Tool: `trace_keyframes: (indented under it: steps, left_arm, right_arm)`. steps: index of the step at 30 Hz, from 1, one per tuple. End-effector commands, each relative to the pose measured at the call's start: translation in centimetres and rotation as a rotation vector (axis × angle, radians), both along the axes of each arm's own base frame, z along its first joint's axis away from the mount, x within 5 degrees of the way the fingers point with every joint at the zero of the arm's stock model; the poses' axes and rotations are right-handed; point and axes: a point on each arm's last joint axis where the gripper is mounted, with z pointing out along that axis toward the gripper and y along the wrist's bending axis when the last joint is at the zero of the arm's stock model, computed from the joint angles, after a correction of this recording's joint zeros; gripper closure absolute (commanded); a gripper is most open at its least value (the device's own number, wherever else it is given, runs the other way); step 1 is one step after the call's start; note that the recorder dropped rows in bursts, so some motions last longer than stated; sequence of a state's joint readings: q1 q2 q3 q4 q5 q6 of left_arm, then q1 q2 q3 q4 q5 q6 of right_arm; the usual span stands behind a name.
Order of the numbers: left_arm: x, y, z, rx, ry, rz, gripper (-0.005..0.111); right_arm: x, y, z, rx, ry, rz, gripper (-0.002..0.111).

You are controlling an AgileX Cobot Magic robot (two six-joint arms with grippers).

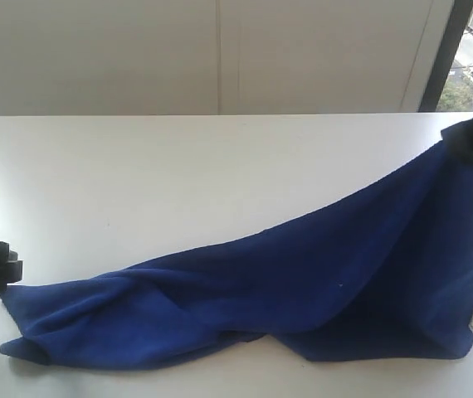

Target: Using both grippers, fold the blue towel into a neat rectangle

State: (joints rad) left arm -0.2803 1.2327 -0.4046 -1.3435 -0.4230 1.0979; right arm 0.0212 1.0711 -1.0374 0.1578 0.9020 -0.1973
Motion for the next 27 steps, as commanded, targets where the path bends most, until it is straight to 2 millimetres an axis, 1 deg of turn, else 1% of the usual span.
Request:
trace_keyframes:
  steps: [1,4,7,11,14,16,19,22,25,27]
  left_arm:
    - [-0.1,-0.2,0.3,-0.139,0.003,0.088,0.019]
    - [-0.3,0.0,0.0,-0.296,0.031,0.251,0.022]
    - [-0.5,0.0,-0.2,-0.429,0.058,0.387,0.029]
    - [-0.6,0.2,-0.2,-0.52,0.051,0.496,0.041]
    - [-0.4,0.0,-0.3,-0.551,0.059,0.51,0.041]
    - [-0.1,-0.5,-0.3,-0.588,0.079,0.487,0.039]
    - [1.0,-0.8,-0.4,-0.631,0.094,0.515,0.038]
    - [2.1,-0.8,-0.5,-0.686,0.12,0.504,0.038]
    - [2.7,-0.2,-0.7,-0.734,0.133,0.525,0.038]
    - [2.9,0.5,-0.6,-0.773,0.131,0.544,0.038]
  right_arm:
    - [0.6,0.2,-0.7,0.027,0.001,-0.006,0.108]
    - [0.7,0.3,-1.2,0.041,0.004,-0.003,0.108]
    - [0.7,0.3,-1.2,0.043,0.005,-0.002,0.108]
    - [0.7,0.3,-1.2,0.043,0.005,-0.002,0.108]
    - [0.7,0.3,-1.2,0.043,0.005,-0.002,0.108]
    - [0.7,0.3,-1.2,0.043,0.005,-0.002,0.108]
    - [0.7,0.3,-1.2,0.04,0.005,0.001,0.108]
    - [0.7,0.3,-1.2,0.036,0.006,0.006,0.108]
    - [0.7,0.3,-1.2,0.036,0.008,0.006,0.108]
    - [0.7,0.3,-1.2,0.036,0.008,0.006,0.108]
